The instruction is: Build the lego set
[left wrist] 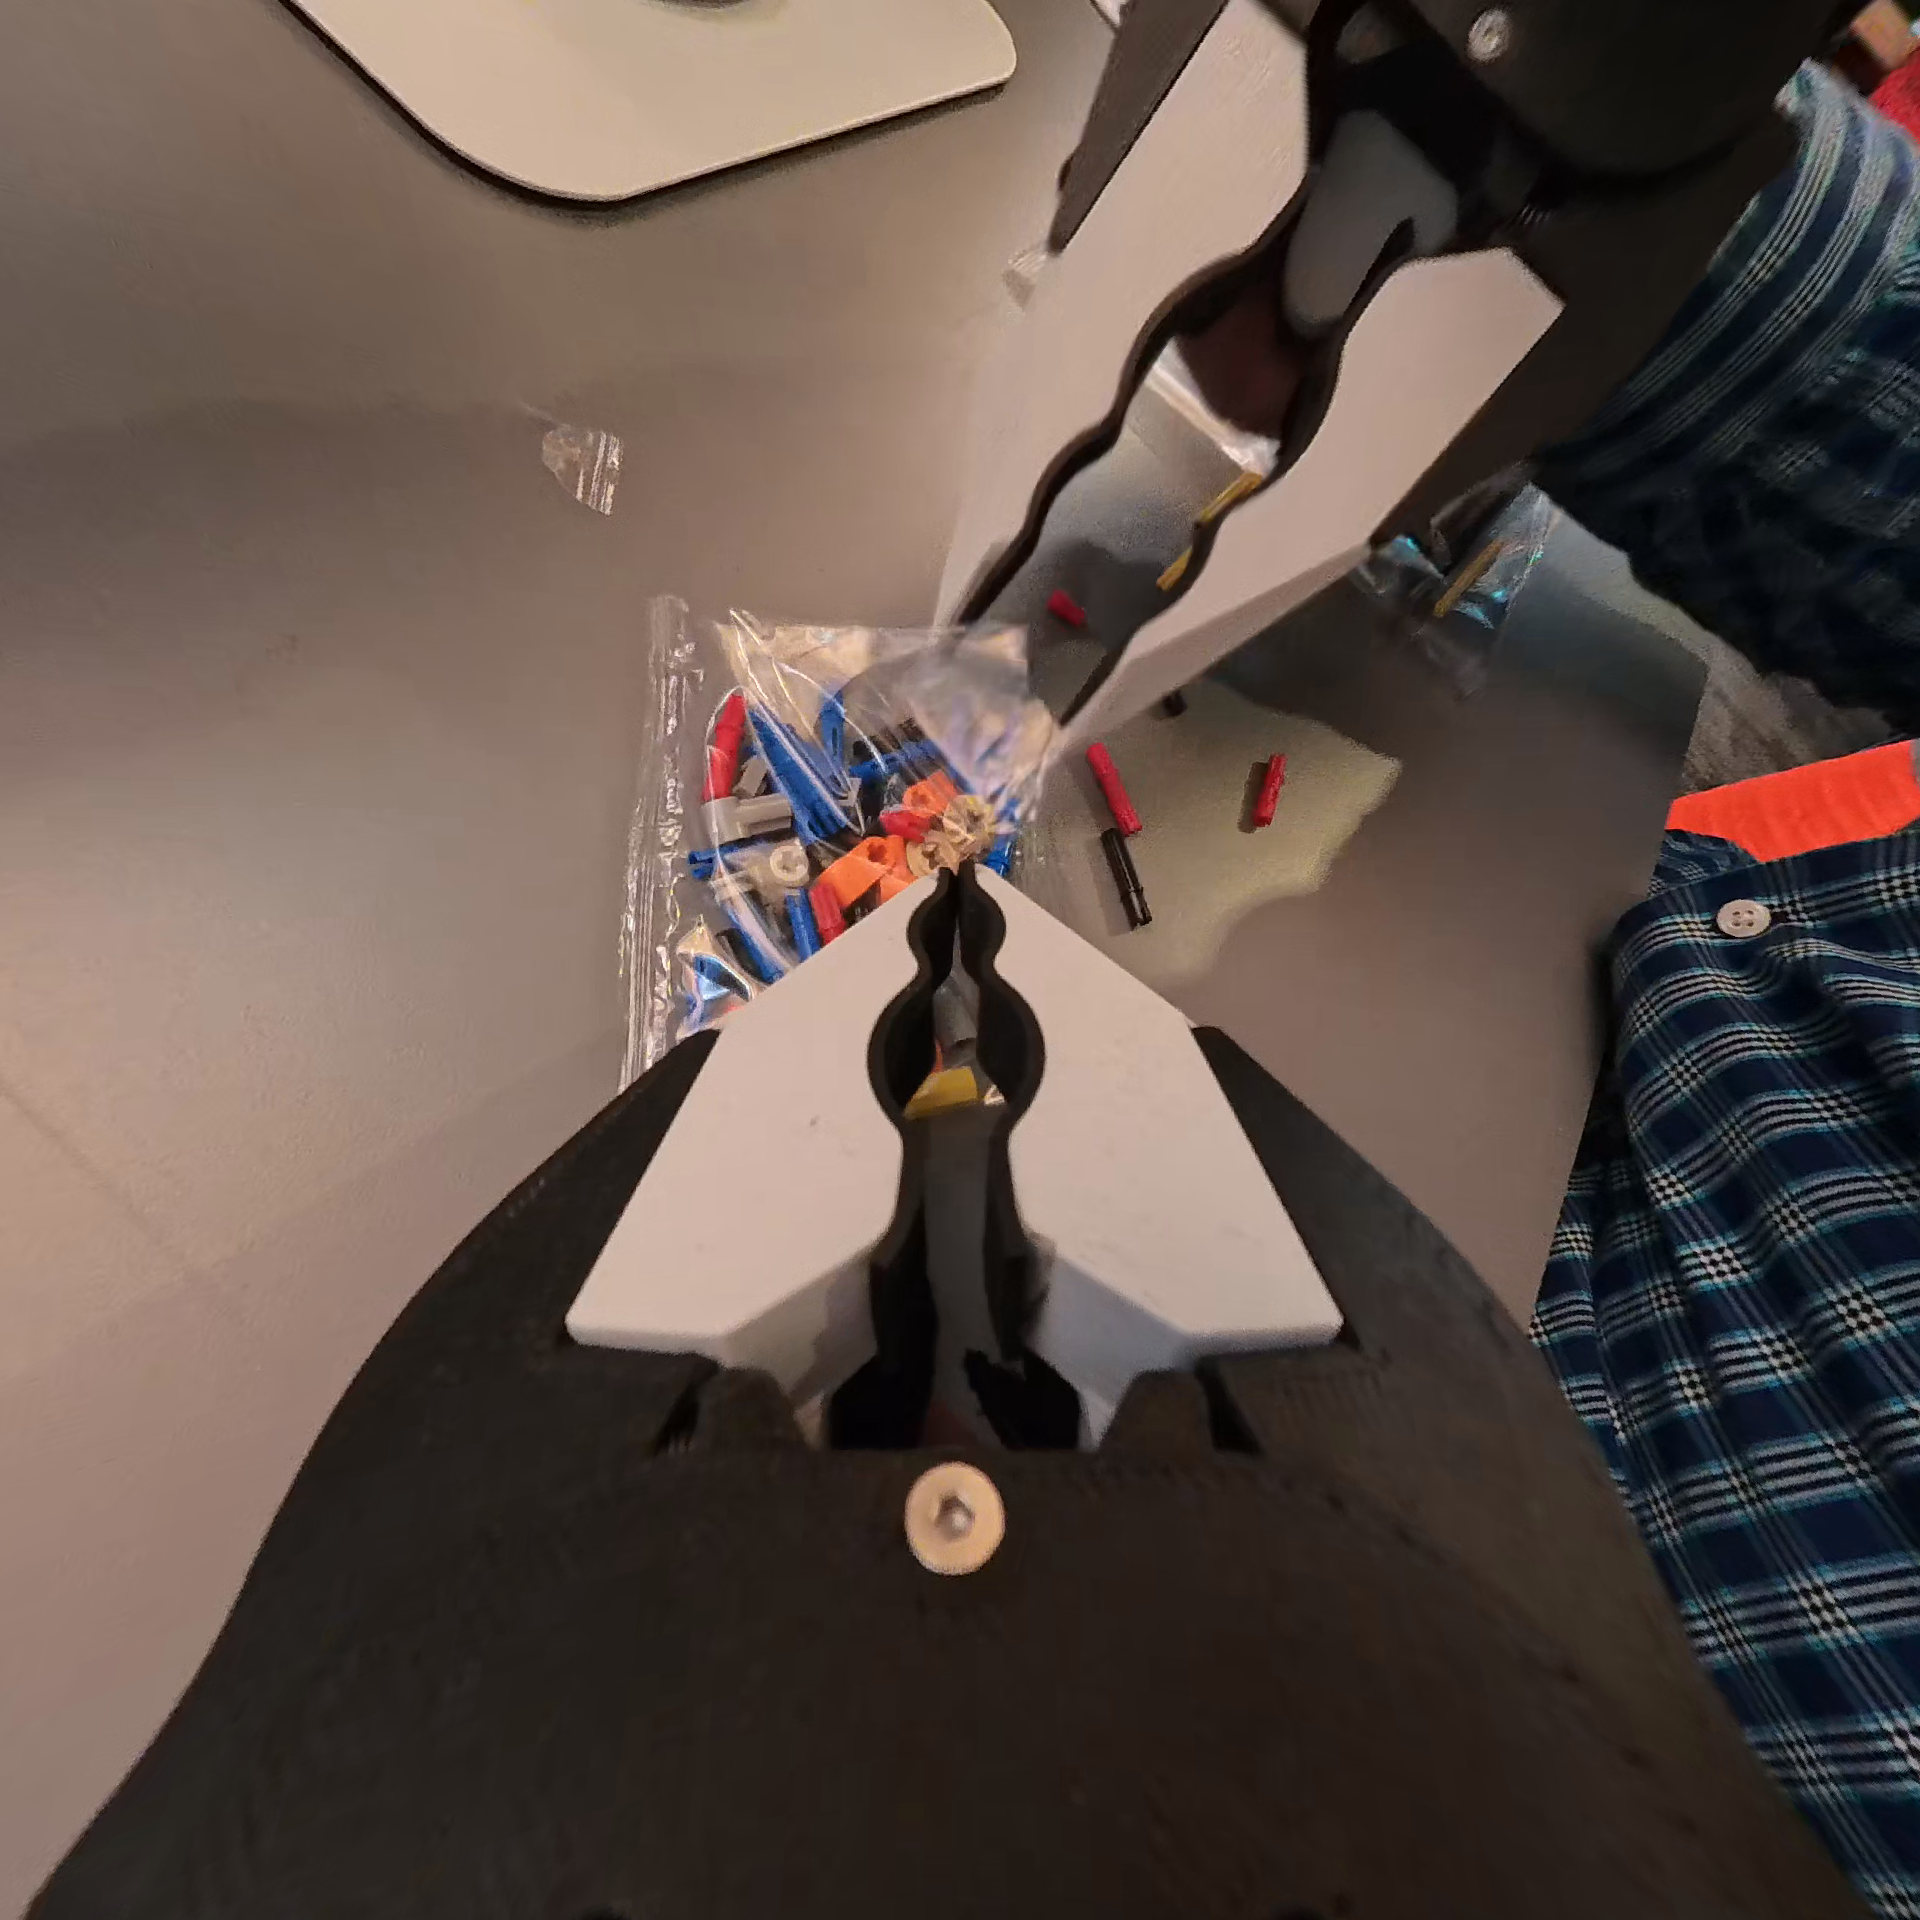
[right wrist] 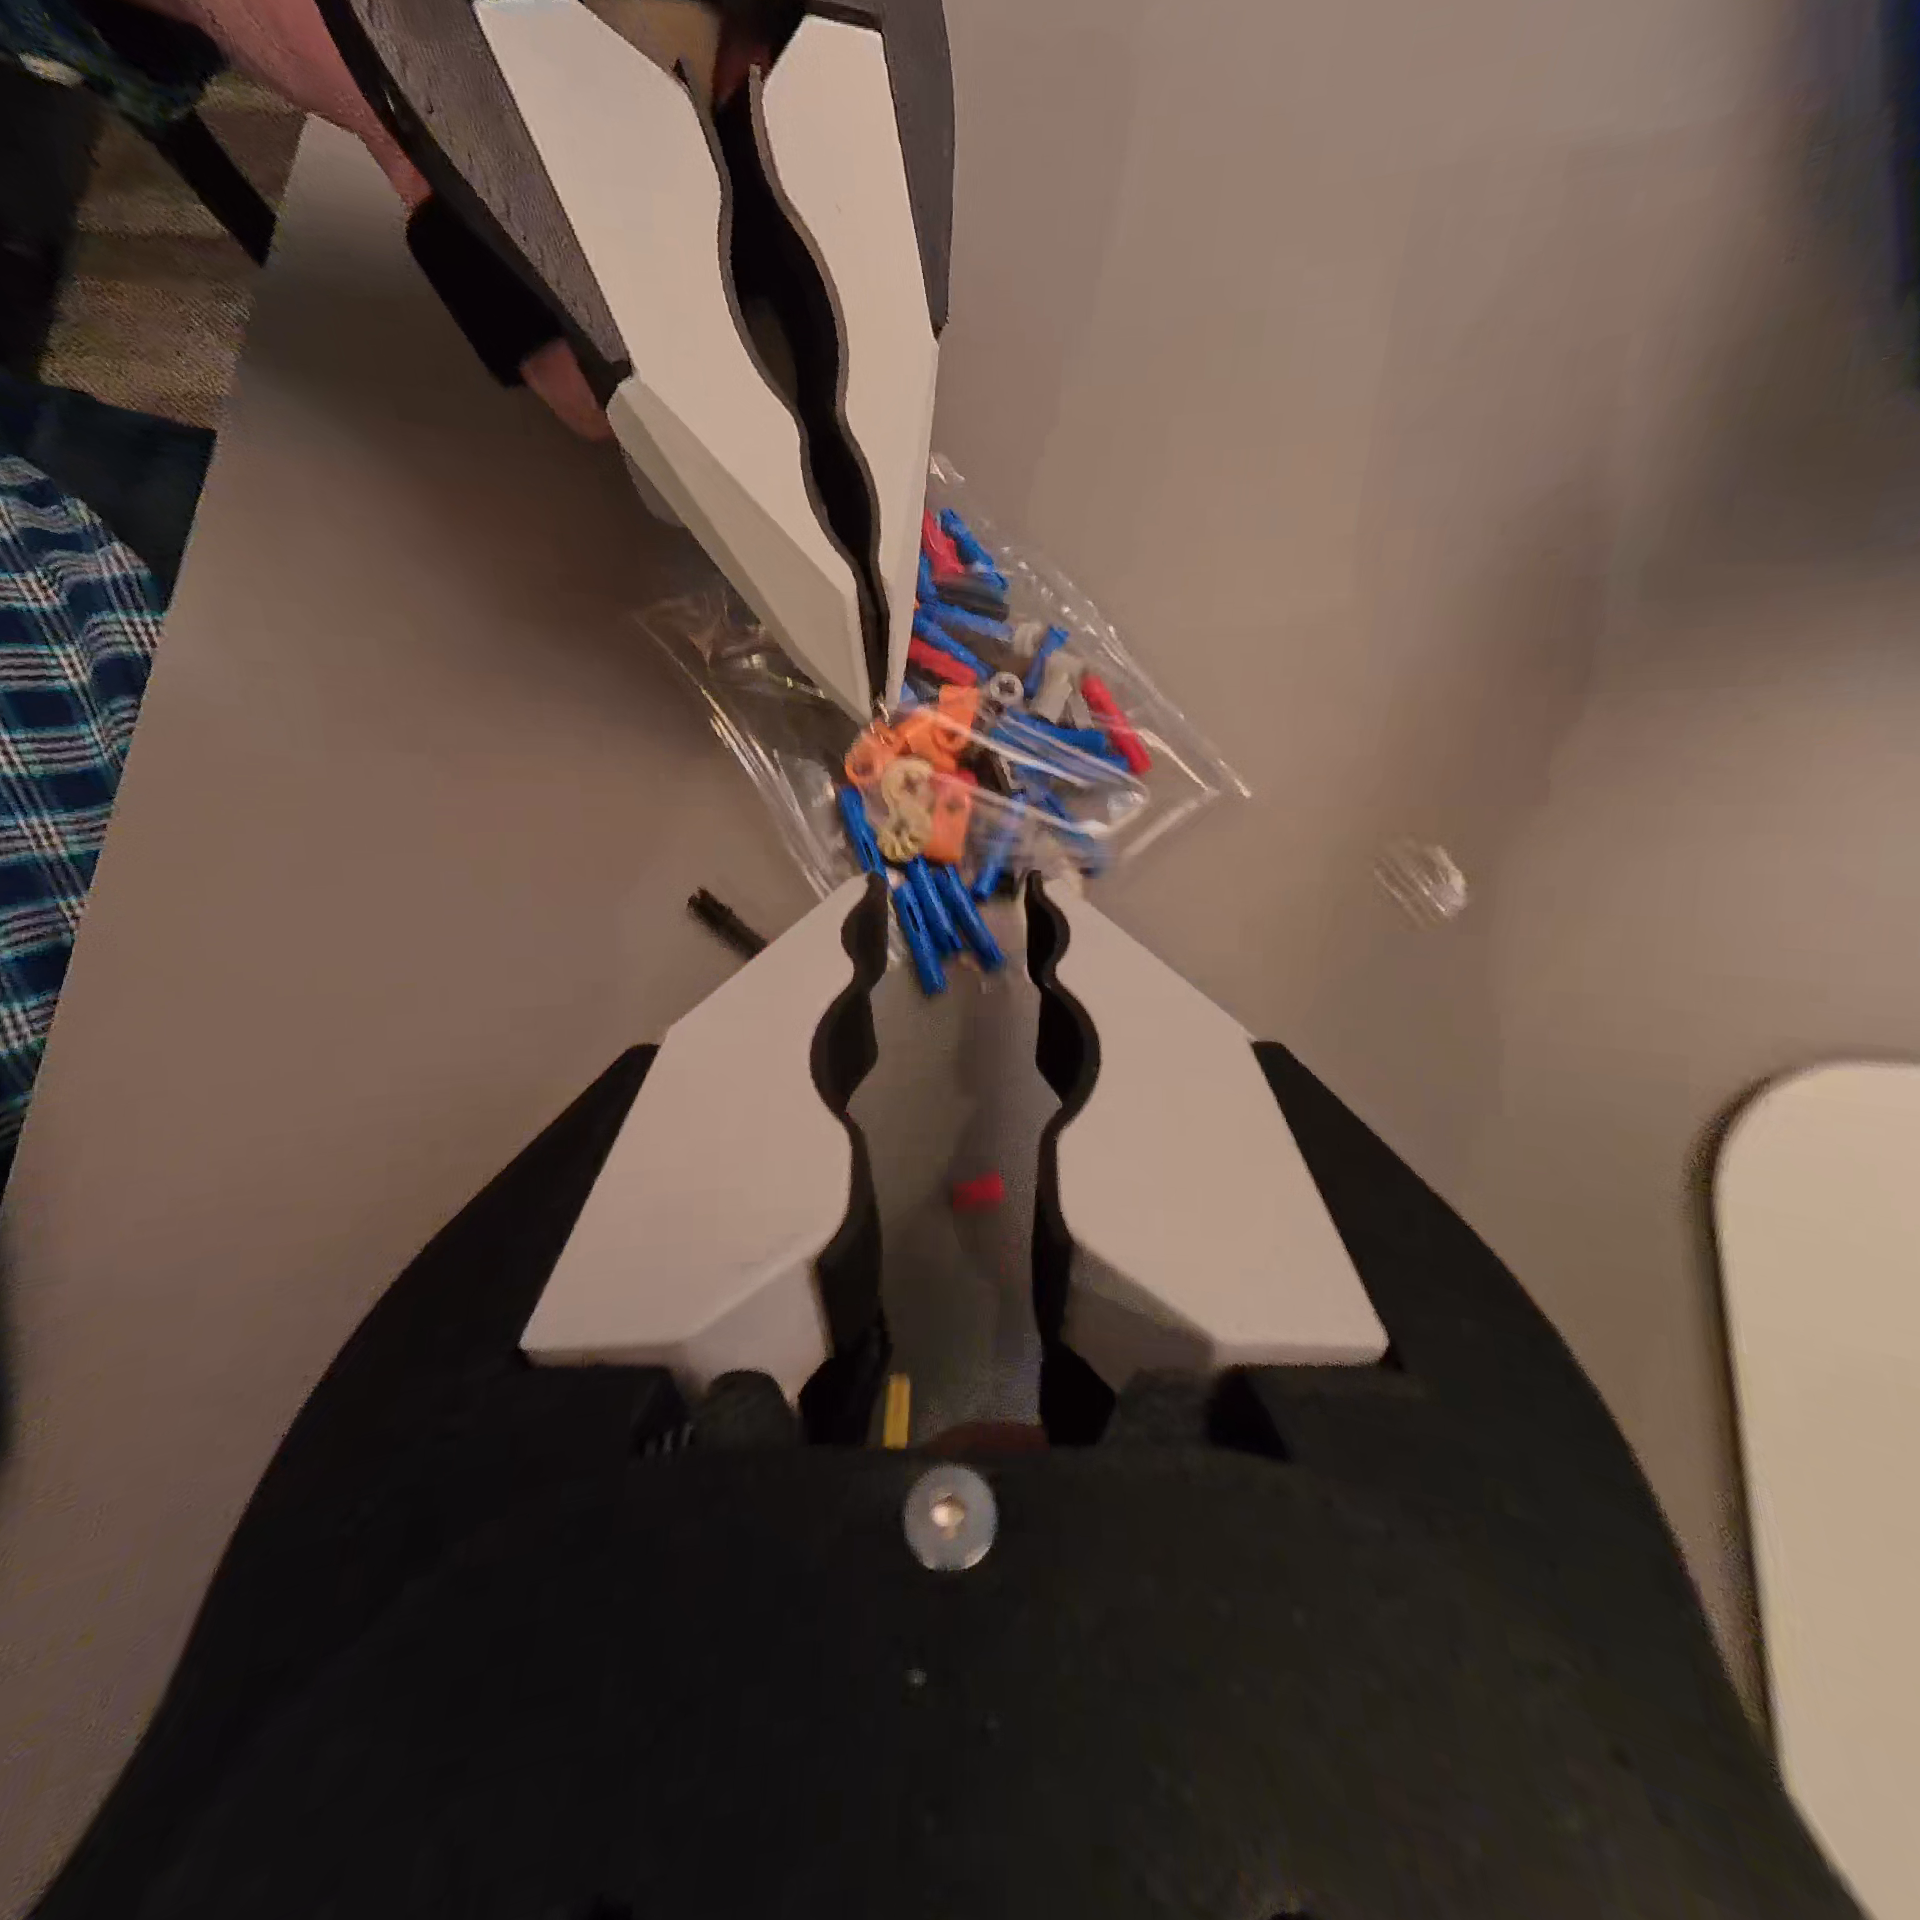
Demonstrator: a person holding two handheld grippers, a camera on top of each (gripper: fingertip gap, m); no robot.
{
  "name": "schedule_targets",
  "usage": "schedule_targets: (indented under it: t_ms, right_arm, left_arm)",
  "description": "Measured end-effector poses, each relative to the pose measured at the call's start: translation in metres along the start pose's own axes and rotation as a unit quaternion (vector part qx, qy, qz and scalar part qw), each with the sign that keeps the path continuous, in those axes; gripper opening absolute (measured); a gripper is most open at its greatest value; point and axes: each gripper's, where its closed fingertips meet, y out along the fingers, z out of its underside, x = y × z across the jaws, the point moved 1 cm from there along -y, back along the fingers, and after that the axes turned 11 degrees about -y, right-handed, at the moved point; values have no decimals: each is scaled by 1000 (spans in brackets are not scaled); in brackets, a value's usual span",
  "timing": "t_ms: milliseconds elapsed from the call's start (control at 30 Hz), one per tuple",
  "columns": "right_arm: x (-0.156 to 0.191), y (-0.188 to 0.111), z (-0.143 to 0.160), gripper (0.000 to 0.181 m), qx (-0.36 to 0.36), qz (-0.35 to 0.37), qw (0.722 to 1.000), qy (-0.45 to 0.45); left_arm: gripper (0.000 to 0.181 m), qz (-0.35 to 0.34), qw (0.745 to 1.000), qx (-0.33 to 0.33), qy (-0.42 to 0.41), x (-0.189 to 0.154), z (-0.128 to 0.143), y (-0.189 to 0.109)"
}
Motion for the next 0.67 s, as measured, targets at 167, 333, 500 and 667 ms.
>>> schedule_targets:
  t_ms: [167, 333, 500, 667]
  right_arm:
    - [-1, -37, 36, 18, 60, 15, 998, 2]
    - [7, -42, 56, 21, 88, 12, 996, 9]
    - [8, -32, 53, 22, 76, 26, 997, 15]
    - [6, -25, 53, 11, 75, 28, 997, 7]
  left_arm:
    - [0, -2, 1000, 4, 6, -1, 1, 1]
    - [0, -6, 1000, 10, 12, -1, 2, 2]
    - [0, -13, 1000, 16, 21, -2, 5, 3]
    - [0, -14, 999, 21, 28, -4, 5, 5]
